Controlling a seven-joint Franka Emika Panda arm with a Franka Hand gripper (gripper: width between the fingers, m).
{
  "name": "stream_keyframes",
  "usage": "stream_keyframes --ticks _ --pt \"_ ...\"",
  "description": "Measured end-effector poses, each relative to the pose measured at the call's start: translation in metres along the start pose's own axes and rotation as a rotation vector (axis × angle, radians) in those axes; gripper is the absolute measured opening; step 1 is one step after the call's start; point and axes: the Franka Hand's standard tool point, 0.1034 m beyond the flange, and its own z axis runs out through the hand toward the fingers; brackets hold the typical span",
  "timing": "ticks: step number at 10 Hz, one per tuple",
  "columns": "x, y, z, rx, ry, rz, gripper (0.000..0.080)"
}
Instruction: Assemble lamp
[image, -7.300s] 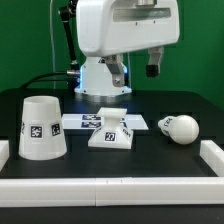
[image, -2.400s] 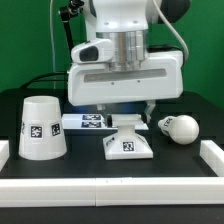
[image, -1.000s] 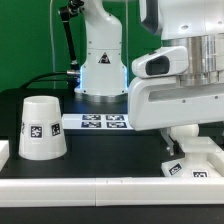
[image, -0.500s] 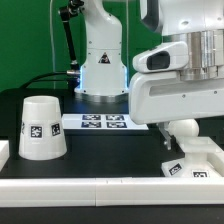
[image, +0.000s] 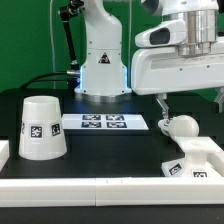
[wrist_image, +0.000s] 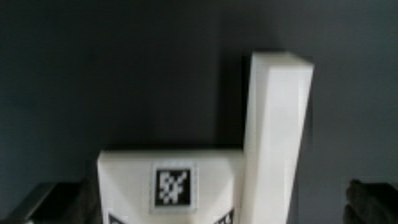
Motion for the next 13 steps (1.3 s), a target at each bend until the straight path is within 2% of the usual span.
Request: stream_keyframes --ticks 1,2,5,6,8,10,13 --pt "-0.013 -0.008 0.001 -0.001 0.001 -0.032 0.0698" --pt "-0.025 -0.014 0.007 0.002 0.003 -0.201 0.0698" --pt "-0.025 -0.014 0.009 0.003 0.000 -0.208 0.0698" --pt "-0.026 -0.012 0.013 -0.007 0.003 -0.359 0.0698" --pt "-0.032 -0.007 0.021 -0.008 -0.016 -0.508 0.0698" --pt "-0.041 -0.009 0.025 -0.006 -0.023 -0.512 0.0698" --pt "-0.041 -0.010 0.026 -0.005 -0.024 -0.507 0.0698"
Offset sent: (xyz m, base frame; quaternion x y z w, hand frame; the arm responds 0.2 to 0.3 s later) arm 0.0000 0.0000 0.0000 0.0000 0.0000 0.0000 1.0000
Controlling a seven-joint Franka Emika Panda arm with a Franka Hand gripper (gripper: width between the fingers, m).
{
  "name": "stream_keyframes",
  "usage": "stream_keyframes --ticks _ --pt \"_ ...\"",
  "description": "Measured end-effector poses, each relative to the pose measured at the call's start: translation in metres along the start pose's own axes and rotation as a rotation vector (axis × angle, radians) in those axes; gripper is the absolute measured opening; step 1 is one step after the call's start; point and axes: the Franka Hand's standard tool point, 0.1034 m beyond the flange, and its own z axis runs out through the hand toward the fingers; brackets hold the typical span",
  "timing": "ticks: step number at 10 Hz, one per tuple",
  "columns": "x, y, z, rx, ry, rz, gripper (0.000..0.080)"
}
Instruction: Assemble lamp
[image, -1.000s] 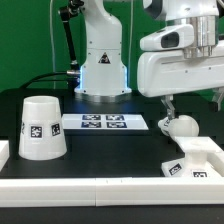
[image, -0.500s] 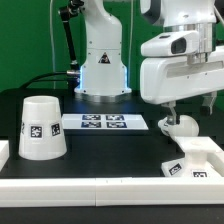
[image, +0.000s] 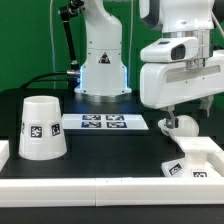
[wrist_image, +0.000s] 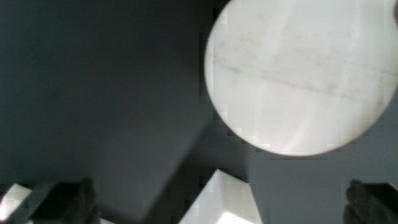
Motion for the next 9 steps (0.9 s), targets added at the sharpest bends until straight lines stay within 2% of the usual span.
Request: stream_keyframes --ticks 2,3,6,7,9 --pt "-0.002 -0.019 0.004 0.000 0.011 0.018 0.0698" --pt "-0.006 -0.023 0.007 0.000 0.012 0.016 0.0698" --pt "-0.009 -0.026 0.008 0.008 -0.009 0.016 0.0698" --pt "-0.012 -0.029 0.010 0.020 -0.042 0.020 0.0698" --pt "-0.017 -0.033 0.006 0.061 -0.234 0.032 0.0698"
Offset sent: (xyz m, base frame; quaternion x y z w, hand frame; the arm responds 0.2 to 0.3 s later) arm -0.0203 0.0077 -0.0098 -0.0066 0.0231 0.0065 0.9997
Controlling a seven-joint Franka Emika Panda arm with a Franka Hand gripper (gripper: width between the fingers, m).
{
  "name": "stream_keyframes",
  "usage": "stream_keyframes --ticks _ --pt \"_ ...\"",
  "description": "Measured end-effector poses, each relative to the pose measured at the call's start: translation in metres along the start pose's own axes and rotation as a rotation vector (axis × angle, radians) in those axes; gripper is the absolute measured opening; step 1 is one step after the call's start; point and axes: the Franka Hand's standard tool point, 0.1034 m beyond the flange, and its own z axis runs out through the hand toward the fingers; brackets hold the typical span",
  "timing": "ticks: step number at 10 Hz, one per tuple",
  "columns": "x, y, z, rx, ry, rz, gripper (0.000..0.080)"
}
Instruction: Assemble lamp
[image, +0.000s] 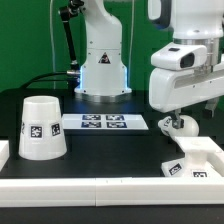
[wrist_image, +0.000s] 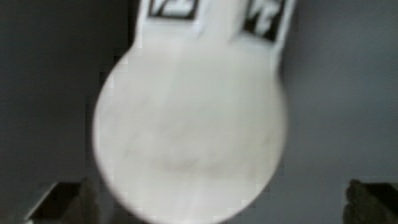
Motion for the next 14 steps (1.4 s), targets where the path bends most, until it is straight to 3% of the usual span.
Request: stream_keyframes --ticks 1,5,9,12,14 --pt "0.006 0.003 0.000 -0.004 -0.034 0.005 0.0698" --pt "-0.003 0.010 0.001 0.027 -0.269 -0.008 0.0698" --pt "-0.012 0.000 0.011 0.053 -0.500 -0.006 0.0698" --pt "-0.016 -0.002 0.019 0.098 -0.676 -0.011 0.0698" --pt "-0.009 0.001 0.023 0.099 -0.660 -0.008 0.0698"
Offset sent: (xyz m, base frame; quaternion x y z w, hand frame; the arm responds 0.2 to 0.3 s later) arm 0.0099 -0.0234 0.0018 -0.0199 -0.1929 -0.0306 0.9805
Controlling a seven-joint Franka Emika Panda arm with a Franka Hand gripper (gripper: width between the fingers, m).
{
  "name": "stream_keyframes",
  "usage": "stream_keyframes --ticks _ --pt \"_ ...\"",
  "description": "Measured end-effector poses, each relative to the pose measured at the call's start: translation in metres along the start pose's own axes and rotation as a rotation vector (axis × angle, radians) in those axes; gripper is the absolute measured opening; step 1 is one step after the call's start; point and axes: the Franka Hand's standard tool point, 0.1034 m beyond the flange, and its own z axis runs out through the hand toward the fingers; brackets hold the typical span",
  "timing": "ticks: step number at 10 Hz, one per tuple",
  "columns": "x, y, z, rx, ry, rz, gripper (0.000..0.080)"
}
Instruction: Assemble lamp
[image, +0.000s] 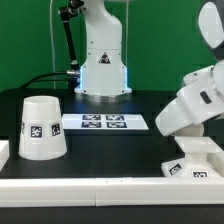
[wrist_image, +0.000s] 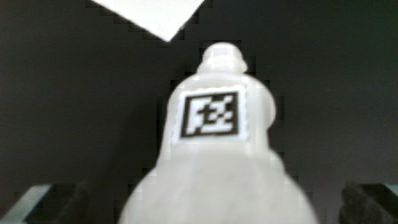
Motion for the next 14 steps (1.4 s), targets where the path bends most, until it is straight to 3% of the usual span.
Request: stream_keyframes --ticks 7,8,14 --pt "0.013 -0.003 0.014 -0.009 0.050 -0.002 0.0698" --pt "0.013 -0.003 0.014 -0.009 0.050 -0.002 0.0589" --pt "0.002 0.009 0.003 0.018 0.034 -0.009 0.0576"
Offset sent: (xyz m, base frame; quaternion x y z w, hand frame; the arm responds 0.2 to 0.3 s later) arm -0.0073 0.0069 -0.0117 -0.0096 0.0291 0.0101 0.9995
